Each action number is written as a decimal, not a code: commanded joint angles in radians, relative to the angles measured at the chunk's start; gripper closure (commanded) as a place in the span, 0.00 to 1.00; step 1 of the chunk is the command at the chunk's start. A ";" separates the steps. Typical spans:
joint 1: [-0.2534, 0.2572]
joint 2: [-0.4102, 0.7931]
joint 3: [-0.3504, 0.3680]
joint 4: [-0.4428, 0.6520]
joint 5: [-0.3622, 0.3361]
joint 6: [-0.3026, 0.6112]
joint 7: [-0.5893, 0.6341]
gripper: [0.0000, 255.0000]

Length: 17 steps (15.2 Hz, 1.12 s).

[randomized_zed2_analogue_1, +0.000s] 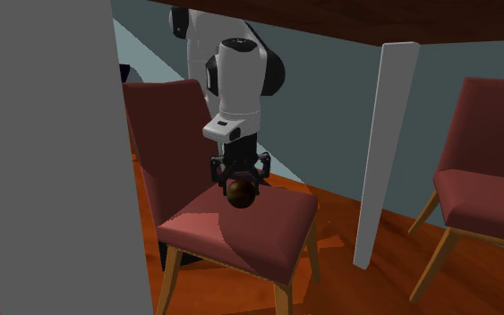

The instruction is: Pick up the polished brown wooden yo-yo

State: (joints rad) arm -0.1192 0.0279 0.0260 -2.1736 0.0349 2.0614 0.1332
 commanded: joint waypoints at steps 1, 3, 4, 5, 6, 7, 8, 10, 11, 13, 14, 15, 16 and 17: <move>0.000 0.000 0.000 0.000 0.000 0.000 0.000 1.00; 0.000 0.001 0.000 0.000 0.000 0.000 0.000 1.00; 0.000 0.001 0.000 0.000 0.000 0.000 0.000 1.00; 0.000 -0.001 0.000 -0.001 0.000 0.000 0.000 1.00; 0.000 -0.007 0.000 0.005 0.000 -0.013 0.001 1.00; 0.000 -0.014 0.000 0.011 0.000 -0.026 0.001 1.00; 0.000 -0.020 0.000 0.019 0.000 -0.039 0.001 1.00; 0.000 -0.031 0.000 0.033 0.000 -0.065 0.002 1.00; 0.000 -0.037 0.000 0.041 0.000 -0.078 0.002 1.00; 0.000 -0.047 0.000 0.056 0.000 -0.105 0.003 1.00; 0.000 -0.052 0.000 0.065 0.000 -0.118 0.003 1.00; 0.000 -0.057 0.000 0.073 0.000 -0.131 0.003 1.00; 0.000 -0.062 0.000 0.082 -0.001 -0.144 0.004 1.00; 0.000 -0.066 0.000 0.090 -0.001 -0.157 0.004 1.00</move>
State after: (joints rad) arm -0.1194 -0.0316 0.0259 -2.0895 0.0343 1.9171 0.1372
